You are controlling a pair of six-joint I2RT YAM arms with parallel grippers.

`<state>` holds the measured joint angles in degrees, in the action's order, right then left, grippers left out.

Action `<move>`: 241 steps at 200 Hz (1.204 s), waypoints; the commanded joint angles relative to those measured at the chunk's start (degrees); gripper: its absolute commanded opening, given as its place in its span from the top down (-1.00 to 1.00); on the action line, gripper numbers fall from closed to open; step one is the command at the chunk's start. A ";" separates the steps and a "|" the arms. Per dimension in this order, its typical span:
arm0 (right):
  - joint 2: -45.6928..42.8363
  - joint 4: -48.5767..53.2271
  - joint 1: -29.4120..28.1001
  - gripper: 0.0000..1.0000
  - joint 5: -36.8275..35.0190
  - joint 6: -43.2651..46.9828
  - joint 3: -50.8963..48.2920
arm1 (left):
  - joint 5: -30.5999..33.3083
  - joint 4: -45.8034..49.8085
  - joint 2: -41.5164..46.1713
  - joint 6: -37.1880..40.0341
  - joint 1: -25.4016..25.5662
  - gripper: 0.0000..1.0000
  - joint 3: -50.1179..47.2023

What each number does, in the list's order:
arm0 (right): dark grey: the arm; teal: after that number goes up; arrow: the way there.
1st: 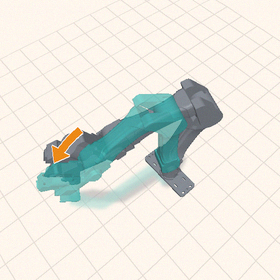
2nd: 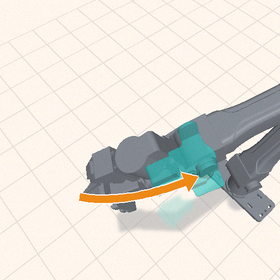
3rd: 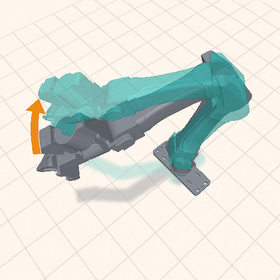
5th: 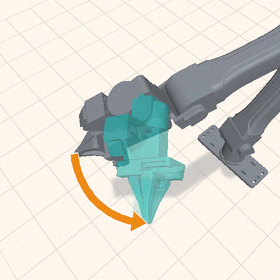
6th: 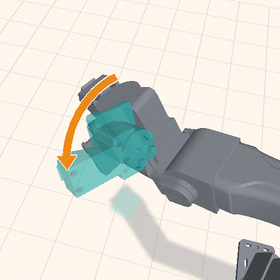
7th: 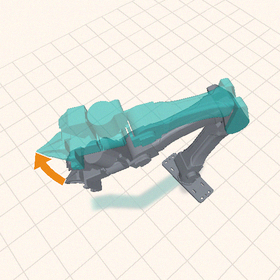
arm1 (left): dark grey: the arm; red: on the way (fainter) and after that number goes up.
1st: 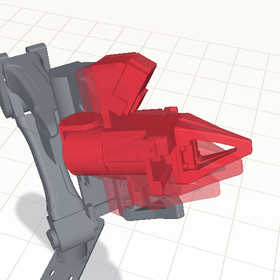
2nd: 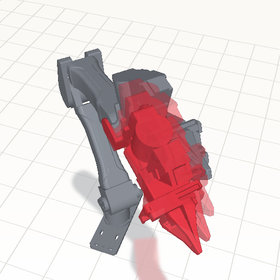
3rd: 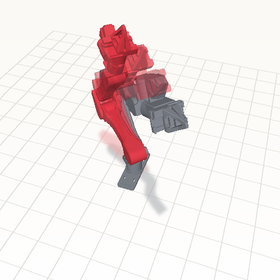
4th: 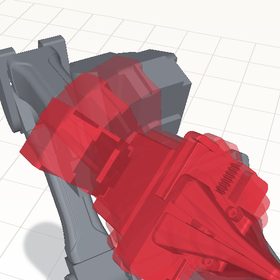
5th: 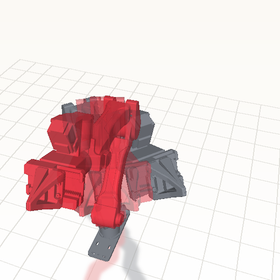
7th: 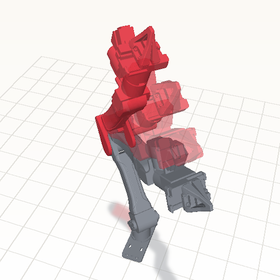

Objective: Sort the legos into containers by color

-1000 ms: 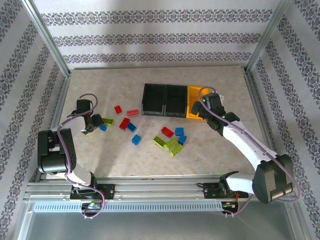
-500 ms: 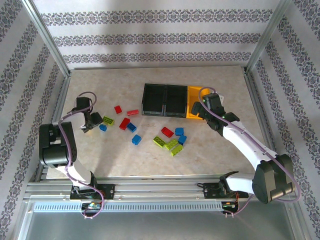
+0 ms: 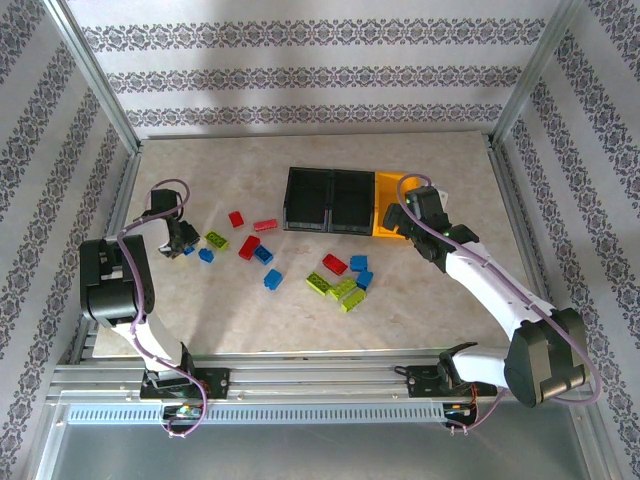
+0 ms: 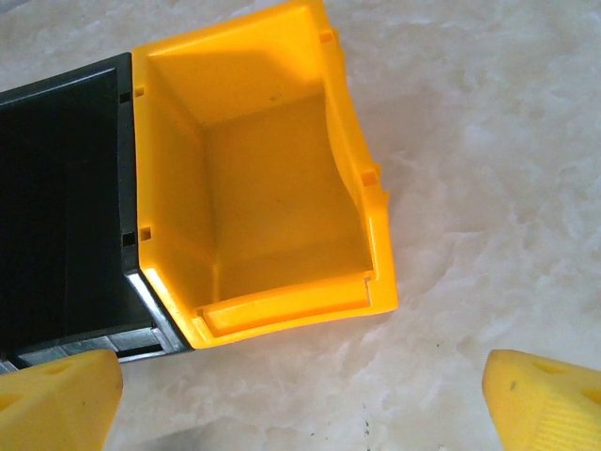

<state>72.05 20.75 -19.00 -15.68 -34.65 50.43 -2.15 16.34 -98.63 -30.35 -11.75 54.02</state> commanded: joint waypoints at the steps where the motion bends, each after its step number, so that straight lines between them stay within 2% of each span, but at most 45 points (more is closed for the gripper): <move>1: 0.45 0.08 -0.51 -0.97 -2.28 -0.67 0.80 | -0.64 -0.08 1.15 -0.68 -0.39 0.27 -1.20; 55: 1.32 1.27 -0.95 -0.97 -5.25 -1.81 0.21 | -4.13 -0.13 6.59 -1.03 1.17 0.40 -2.20; 88: 1.25 2.31 -1.86 -0.96 -7.93 -2.41 -0.20 | -1.65 1.02 10.38 -0.92 7.80 0.44 0.19; 115: 0.78 2.62 -2.83 -0.97 -10.08 -2.63 -0.75 | 0.19 0.65 10.59 -1.25 16.65 0.46 4.03; 148: -0.45 2.70 -3.28 -0.97 -10.97 -3.23 -1.65 | 2.60 0.02 5.34 0.83 28.47 0.47 12.80; 172: -2.11 2.64 -3.24 -0.97 -10.74 -3.11 -2.59 | 4.34 2.50 -1.37 3.61 34.49 0.47 21.40; 197: -4.00 2.66 -3.14 -0.97 -10.68 -2.45 -3.58 | 5.01 3.64 -7.28 5.09 38.14 0.48 28.18; 241: -7.93 2.64 -3.08 -0.97 -12.71 -3.16 -6.45 | 6.10 7.21 -14.89 7.67 41.43 0.48 37.18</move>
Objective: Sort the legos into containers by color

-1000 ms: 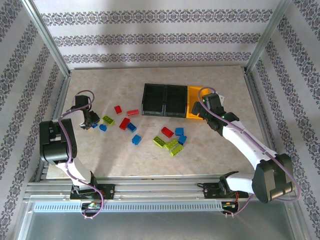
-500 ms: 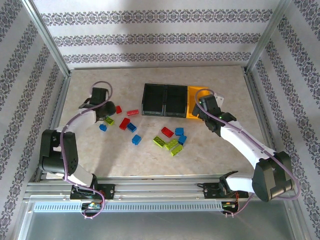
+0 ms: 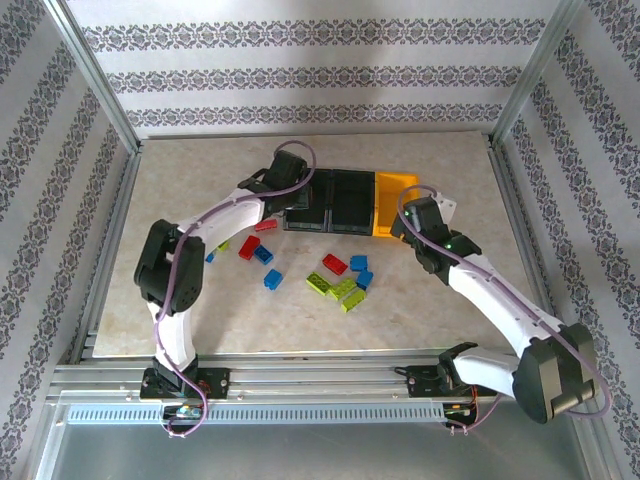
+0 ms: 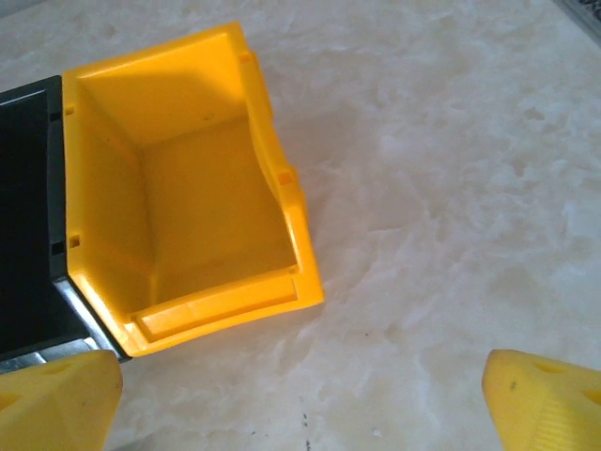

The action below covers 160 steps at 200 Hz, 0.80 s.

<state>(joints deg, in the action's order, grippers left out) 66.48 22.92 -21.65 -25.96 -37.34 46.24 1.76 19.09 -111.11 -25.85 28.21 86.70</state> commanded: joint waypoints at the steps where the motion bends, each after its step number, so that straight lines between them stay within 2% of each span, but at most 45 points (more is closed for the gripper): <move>1: -2.47 0.43 -0.47 -0.97 -2.39 -0.42 -2.36 | 2.24 4.55 -2.61 3.17 1.53 0.48 4.70; 36: -4.25 0.70 -0.15 -0.97 -3.22 -0.21 -2.73 | 3.75 6.08 -6.38 4.09 2.65 0.44 8.58; 114: -4.43 0.30 0.11 -0.97 -2.96 0.52 -2.64 | 4.27 7.19 -9.65 3.24 3.07 -0.04 10.91; 160: -4.43 -0.18 0.27 -0.97 -2.91 0.69 -2.38 | 2.84 7.12 -7.39 2.87 3.26 -0.09 11.04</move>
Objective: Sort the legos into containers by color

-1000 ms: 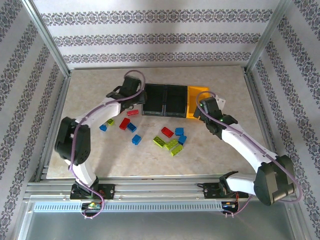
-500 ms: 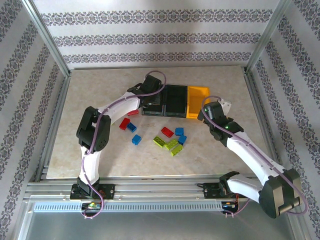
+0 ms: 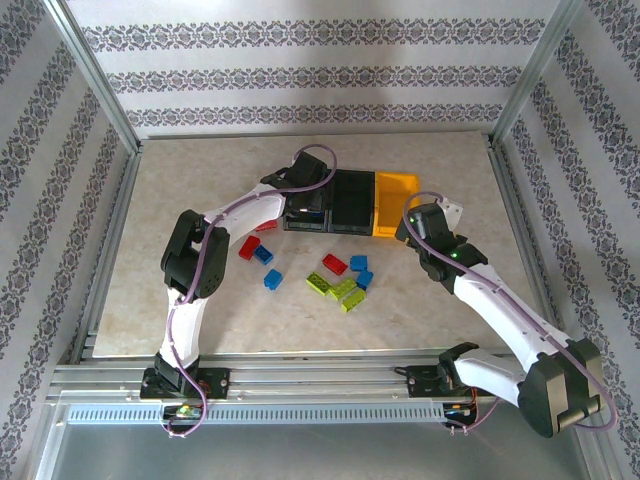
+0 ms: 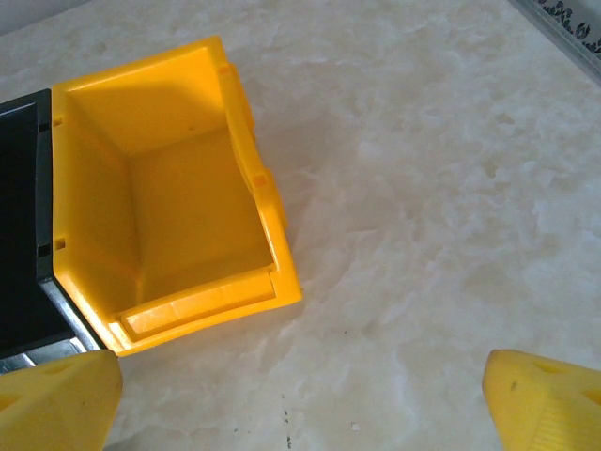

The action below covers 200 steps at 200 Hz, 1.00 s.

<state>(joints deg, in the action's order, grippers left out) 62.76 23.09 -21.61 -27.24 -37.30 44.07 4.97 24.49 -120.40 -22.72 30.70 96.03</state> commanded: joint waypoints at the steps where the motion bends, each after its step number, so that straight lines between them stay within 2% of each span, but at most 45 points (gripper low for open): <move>1: -0.71 -0.34 0.24 -0.97 -1.60 0.65 -0.22 | -0.43 1.71 2.00 -0.28 0.81 -0.09 1.66; 50: -0.03 -0.60 1.64 -0.97 0.23 0.17 -0.22 | -0.83 -0.07 9.45 -1.12 0.77 -0.21 -2.50; 101: -0.55 -0.55 2.59 -0.97 0.61 -0.21 -1.39 | 3.96 -3.57 22.52 -3.25 -1.41 -0.47 -17.39; 132: -1.99 -0.61 3.46 -0.97 1.04 -0.84 -2.54 | 7.04 -3.32 31.38 -5.24 -5.37 -0.51 -27.09; 200: -5.40 -1.04 4.03 -0.96 1.58 -1.20 -4.34 | 5.58 -1.06 46.51 -8.55 -19.13 -0.51 -46.51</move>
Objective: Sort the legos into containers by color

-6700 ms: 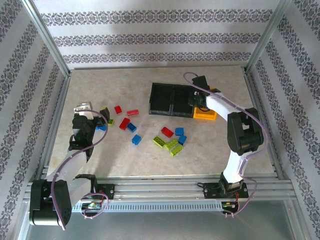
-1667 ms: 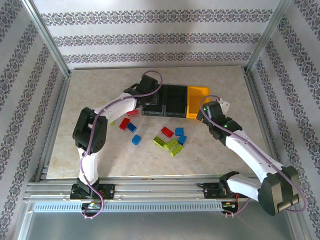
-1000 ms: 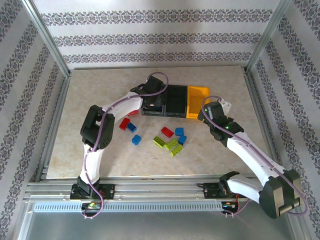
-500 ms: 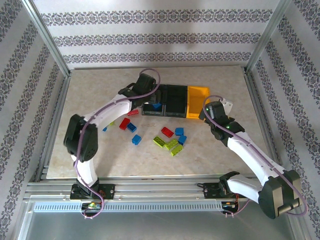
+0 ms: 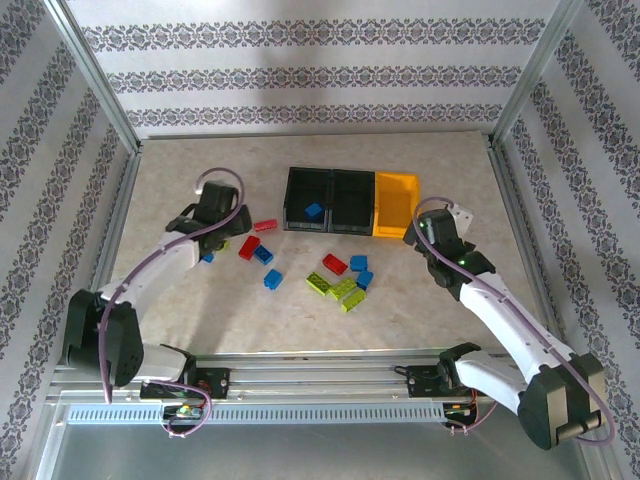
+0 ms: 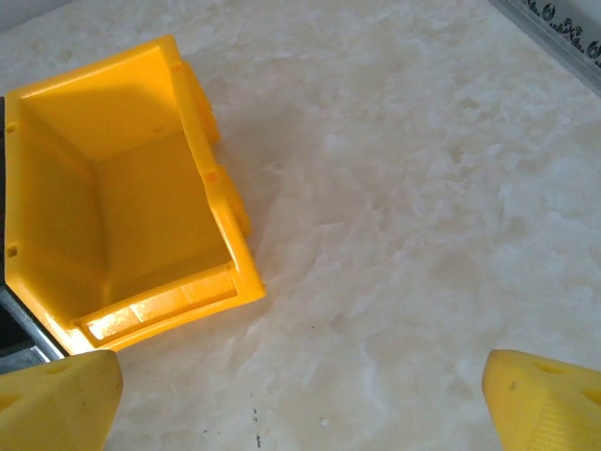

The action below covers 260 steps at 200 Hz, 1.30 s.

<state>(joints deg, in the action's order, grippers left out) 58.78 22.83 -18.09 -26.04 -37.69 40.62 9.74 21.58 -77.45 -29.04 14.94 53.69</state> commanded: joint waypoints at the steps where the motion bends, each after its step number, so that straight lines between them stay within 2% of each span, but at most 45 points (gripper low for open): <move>1: -1.45 -0.77 0.46 -0.96 0.38 -0.81 -0.89 | 0.77 1.91 3.68 -2.24 -3.58 -0.51 -4.37; 35: -2.05 -1.11 0.53 -0.96 0.64 -0.63 -0.87 | -1.06 1.99 5.47 -1.74 -8.89 -0.51 -8.73; 60: -2.18 -1.26 0.50 -0.96 0.79 -0.72 -0.89 | -2.24 1.72 4.36 -0.79 -11.00 -0.51 -9.61; 122: -1.74 -1.65 0.59 -0.96 0.72 -1.24 -1.35 | -5.58 -1.27 -2.63 -1.07 -12.26 -0.49 -10.60; 260: 1.22 -1.54 0.95 -0.97 1.83 0.96 0.09 | -7.27 -4.97 -13.85 -2.41 -15.07 -0.32 -8.50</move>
<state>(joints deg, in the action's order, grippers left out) 58.98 21.17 -17.72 -24.93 -37.67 39.97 3.33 18.20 -89.34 -30.46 0.97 43.94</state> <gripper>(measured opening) 0.982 0.668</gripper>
